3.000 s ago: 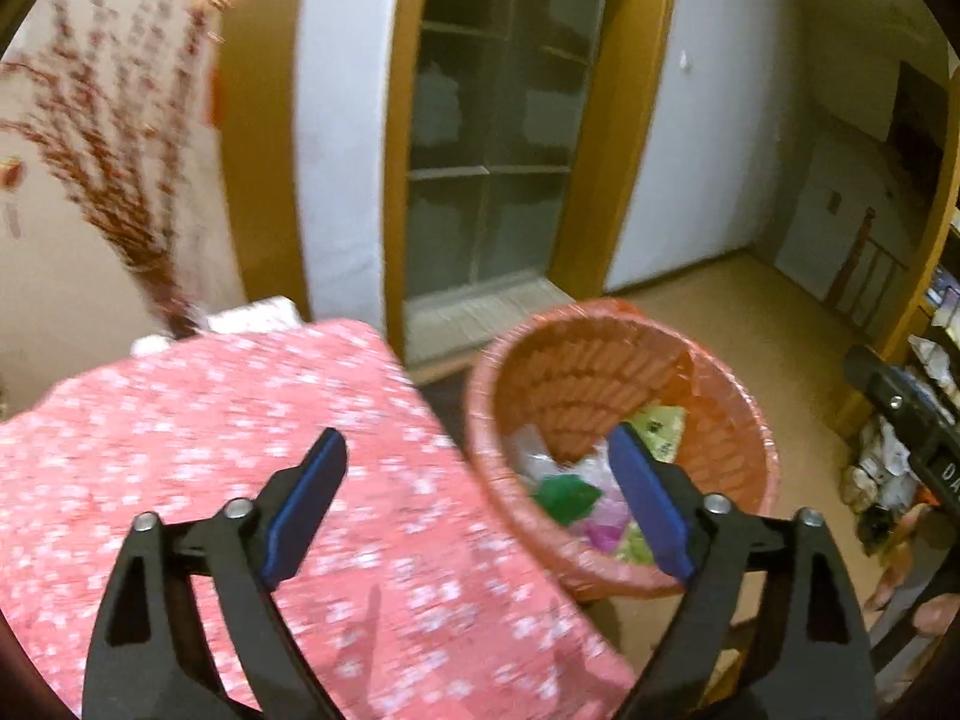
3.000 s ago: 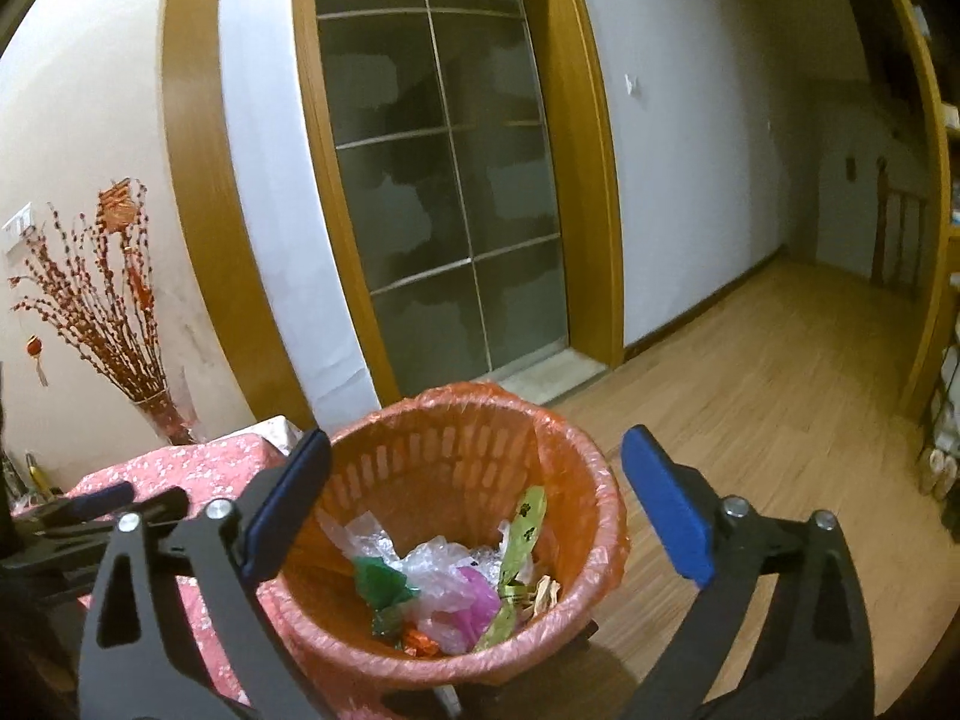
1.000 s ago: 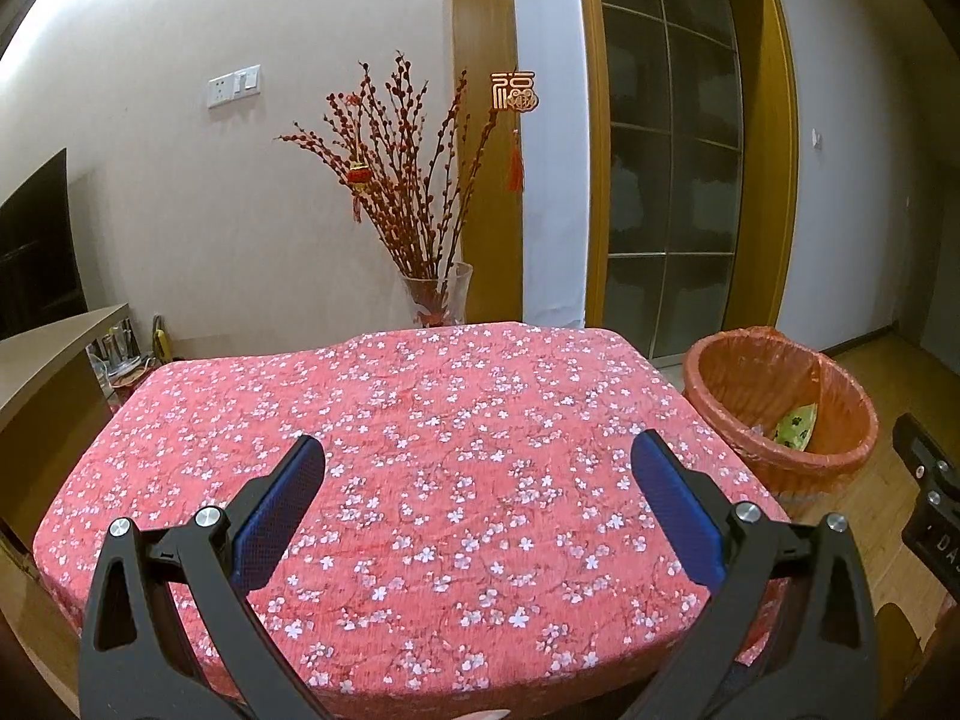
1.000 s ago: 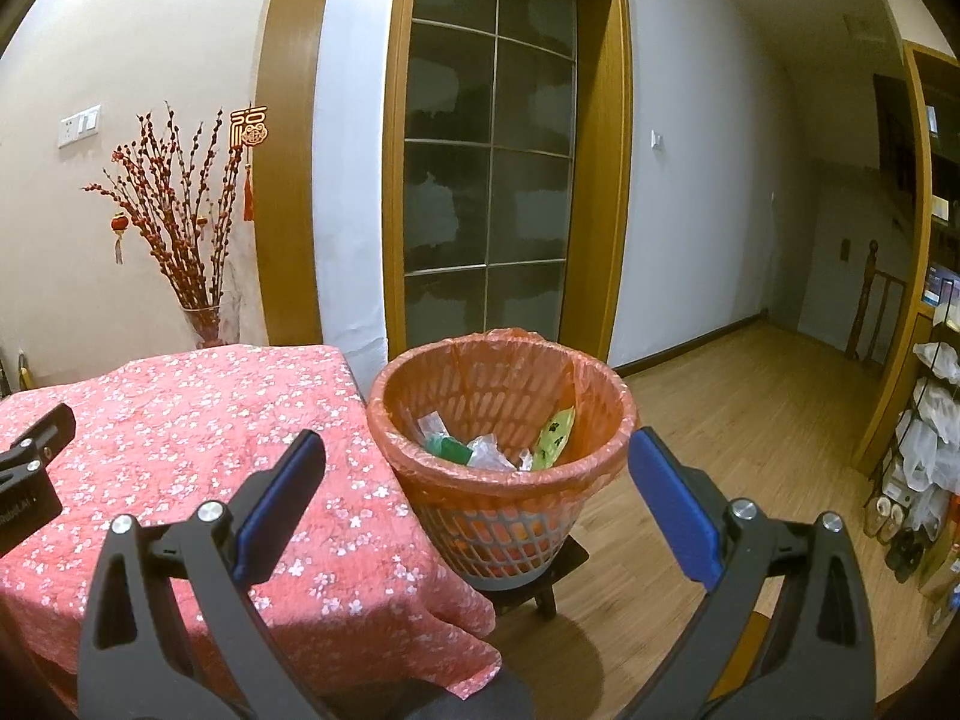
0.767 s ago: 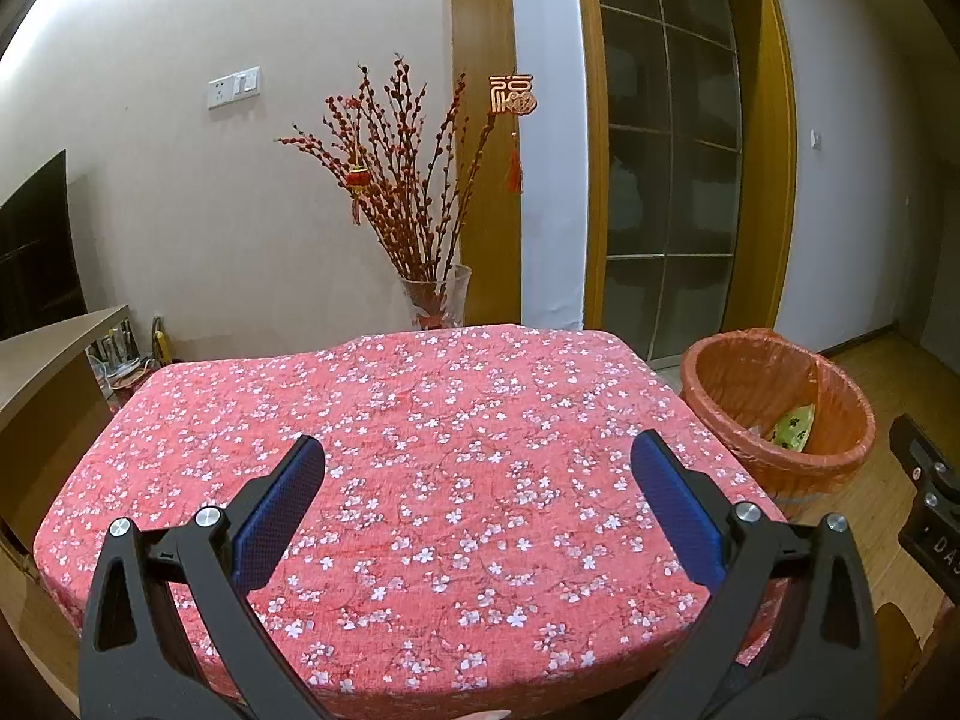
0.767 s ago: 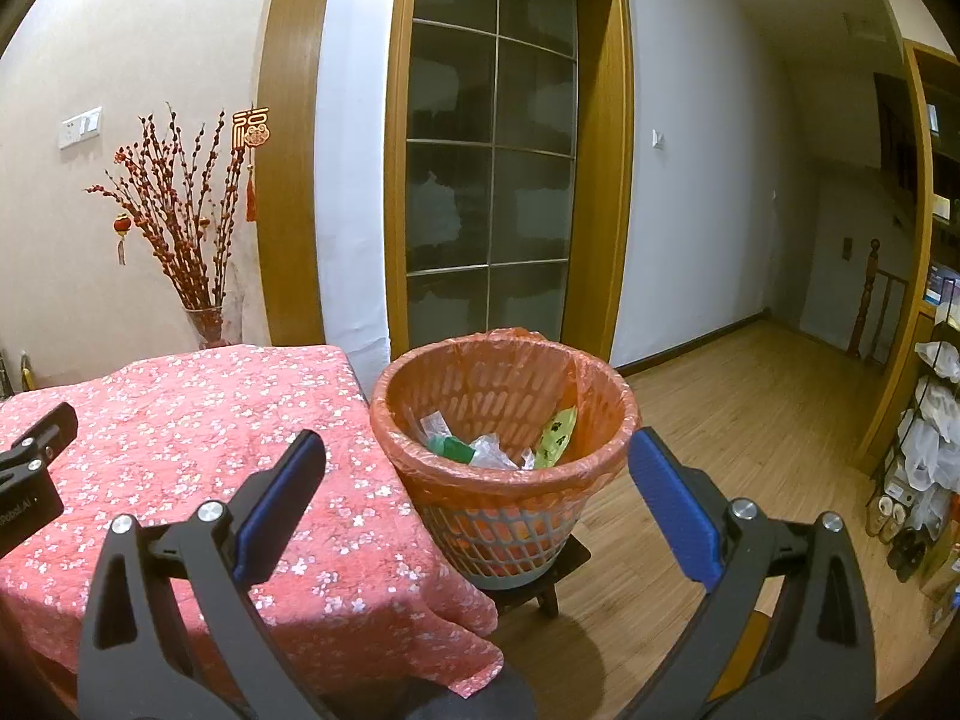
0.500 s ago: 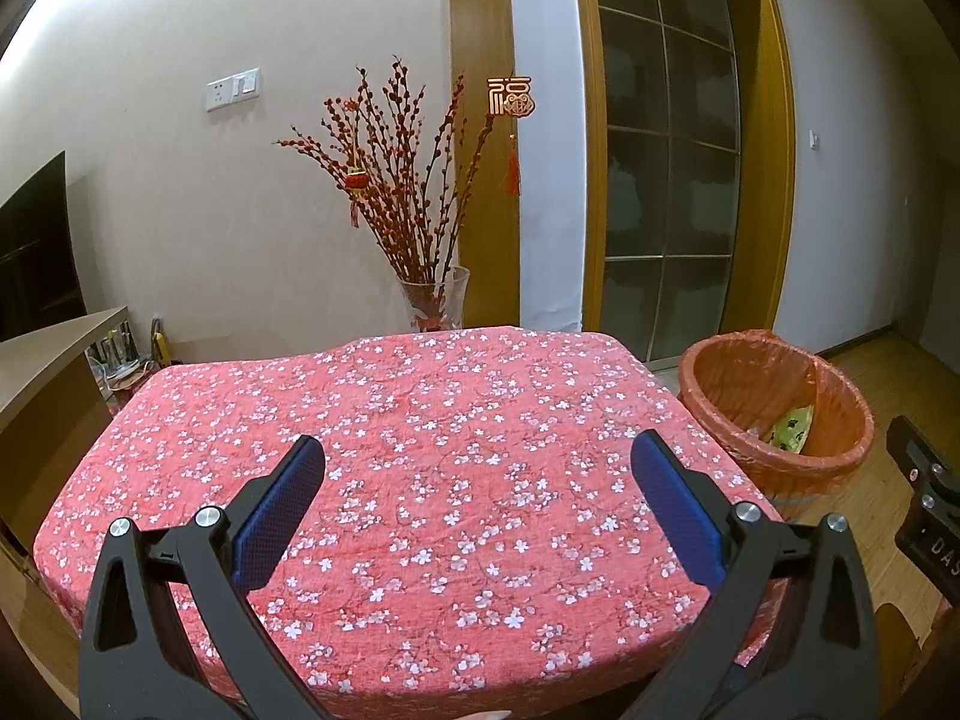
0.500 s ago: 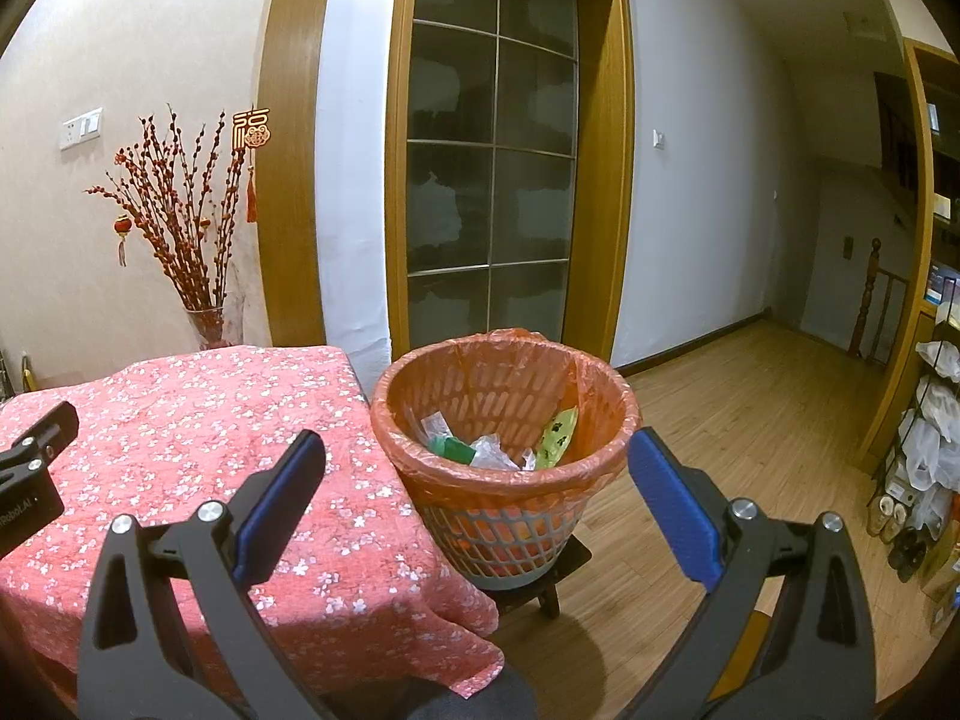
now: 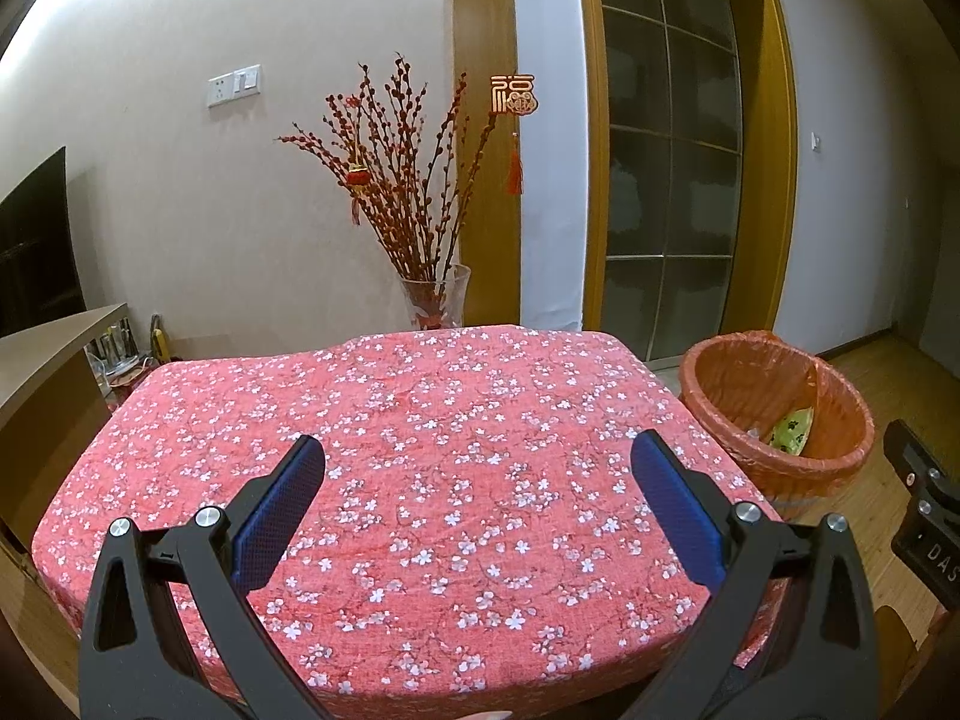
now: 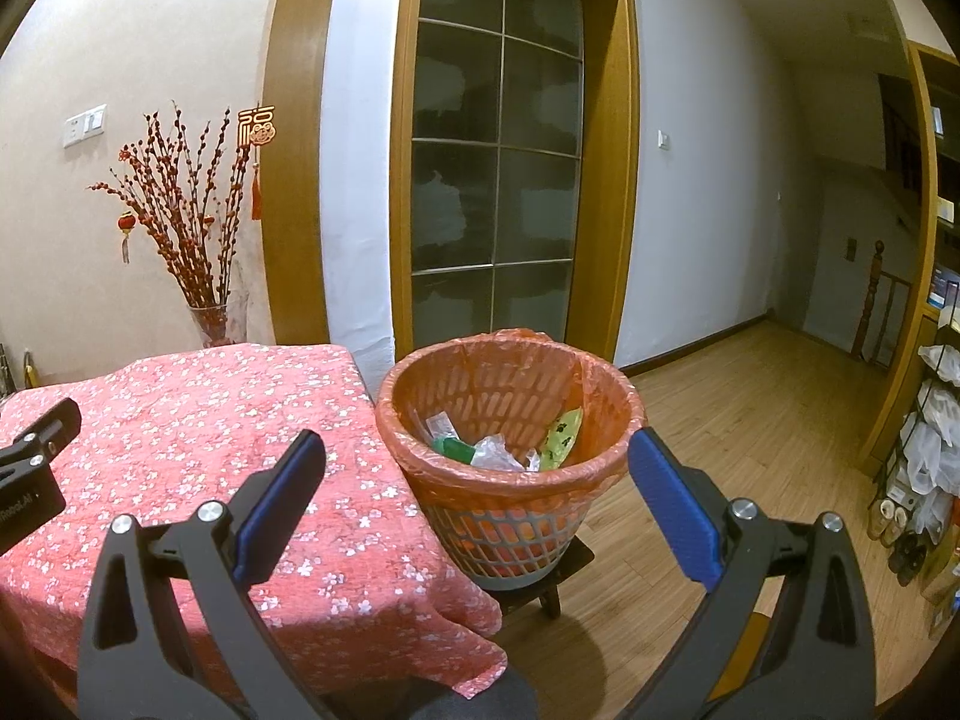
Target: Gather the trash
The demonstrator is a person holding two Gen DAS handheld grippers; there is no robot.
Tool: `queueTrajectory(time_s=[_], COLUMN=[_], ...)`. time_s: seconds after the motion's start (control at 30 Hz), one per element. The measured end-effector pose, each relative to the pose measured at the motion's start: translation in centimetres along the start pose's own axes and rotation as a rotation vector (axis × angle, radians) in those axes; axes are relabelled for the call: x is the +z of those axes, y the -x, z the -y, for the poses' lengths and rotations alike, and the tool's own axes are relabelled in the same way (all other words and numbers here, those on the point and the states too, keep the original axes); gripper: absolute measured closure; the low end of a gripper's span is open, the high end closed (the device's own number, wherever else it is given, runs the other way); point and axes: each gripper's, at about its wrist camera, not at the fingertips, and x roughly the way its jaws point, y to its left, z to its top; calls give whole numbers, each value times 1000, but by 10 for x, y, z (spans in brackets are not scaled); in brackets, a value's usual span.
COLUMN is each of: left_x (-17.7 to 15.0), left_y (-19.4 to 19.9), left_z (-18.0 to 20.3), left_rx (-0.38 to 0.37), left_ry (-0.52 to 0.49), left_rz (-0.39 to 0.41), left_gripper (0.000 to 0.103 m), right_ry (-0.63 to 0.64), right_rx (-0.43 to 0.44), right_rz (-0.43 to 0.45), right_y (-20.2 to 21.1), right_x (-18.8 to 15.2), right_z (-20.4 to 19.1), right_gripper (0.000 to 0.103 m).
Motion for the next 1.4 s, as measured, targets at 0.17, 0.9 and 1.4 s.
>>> queueTrajectory(time_s=[0.17, 0.9, 1.4], left_x=[0, -1, -8], left_y=[-1, -1, -1], left_z=[0, 1, 3], left_rx=[1, 2, 4], left_ry=[2, 2, 2], left_rz=[-1, -4, -11], left_gripper=[2, 2, 2], right_ry=[1, 0, -2], right_rx=[3, 5, 6], right_rz=[-2, -7, -11], right_y=[-2, -5, -6], right_x=[0, -2, -5], right_z=[2, 4, 4], right_gripper=[4, 4, 4])
